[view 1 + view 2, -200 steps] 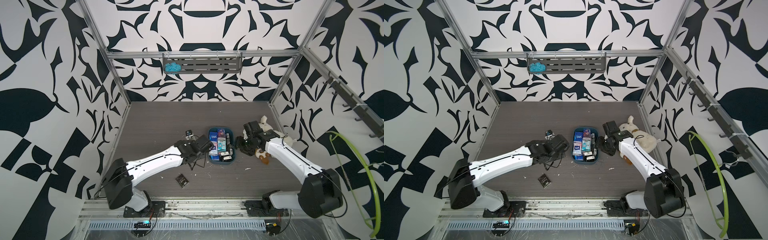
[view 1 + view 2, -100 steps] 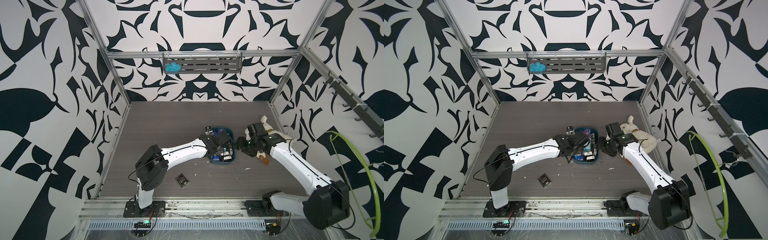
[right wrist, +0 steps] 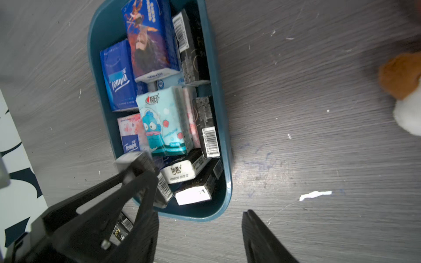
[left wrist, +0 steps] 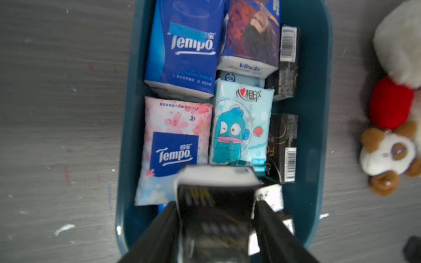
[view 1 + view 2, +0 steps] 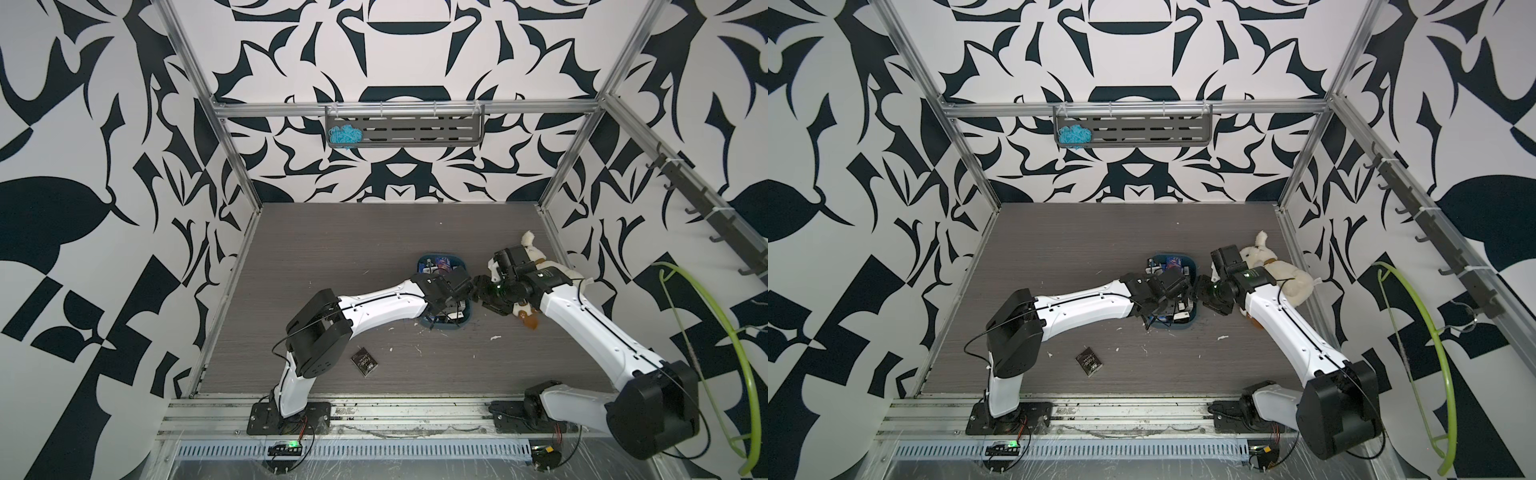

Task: Put the pocket tissues into the storage box
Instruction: Place the pocket tissues in the storage box.

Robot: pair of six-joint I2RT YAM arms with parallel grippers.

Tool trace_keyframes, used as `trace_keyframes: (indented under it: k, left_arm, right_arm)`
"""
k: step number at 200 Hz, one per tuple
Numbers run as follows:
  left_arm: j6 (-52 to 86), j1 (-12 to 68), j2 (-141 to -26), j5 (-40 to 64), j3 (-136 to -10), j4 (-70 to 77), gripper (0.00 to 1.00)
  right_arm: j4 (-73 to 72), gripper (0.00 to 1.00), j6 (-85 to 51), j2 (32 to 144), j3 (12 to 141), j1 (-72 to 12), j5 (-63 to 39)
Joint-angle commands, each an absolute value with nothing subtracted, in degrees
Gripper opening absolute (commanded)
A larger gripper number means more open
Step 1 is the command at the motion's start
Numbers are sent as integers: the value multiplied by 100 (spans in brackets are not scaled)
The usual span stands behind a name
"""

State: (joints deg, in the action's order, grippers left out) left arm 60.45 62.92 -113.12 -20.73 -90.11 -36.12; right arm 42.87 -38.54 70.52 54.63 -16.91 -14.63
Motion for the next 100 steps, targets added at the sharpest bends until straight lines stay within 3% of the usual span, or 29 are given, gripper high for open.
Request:
trace_keyframes:
  k: [1, 33, 100]
  left_arm:
    - [5978, 6297, -11246, -2115, -9064, -3934, 65]
    - [6049, 6286, -10652, -2351, -8573, -4074, 70]
    - [6684, 6156, -8979, -3096, -7159, -4421, 80]
  right_arm:
    - [4504, 63, -3623, 6858, 5647, -1705, -1574]
    - [4692, 63, -3542, 6820, 5838, -1851, -1593]
    - [4140, 60, -4049, 7412, 6244, -3379, -1463]
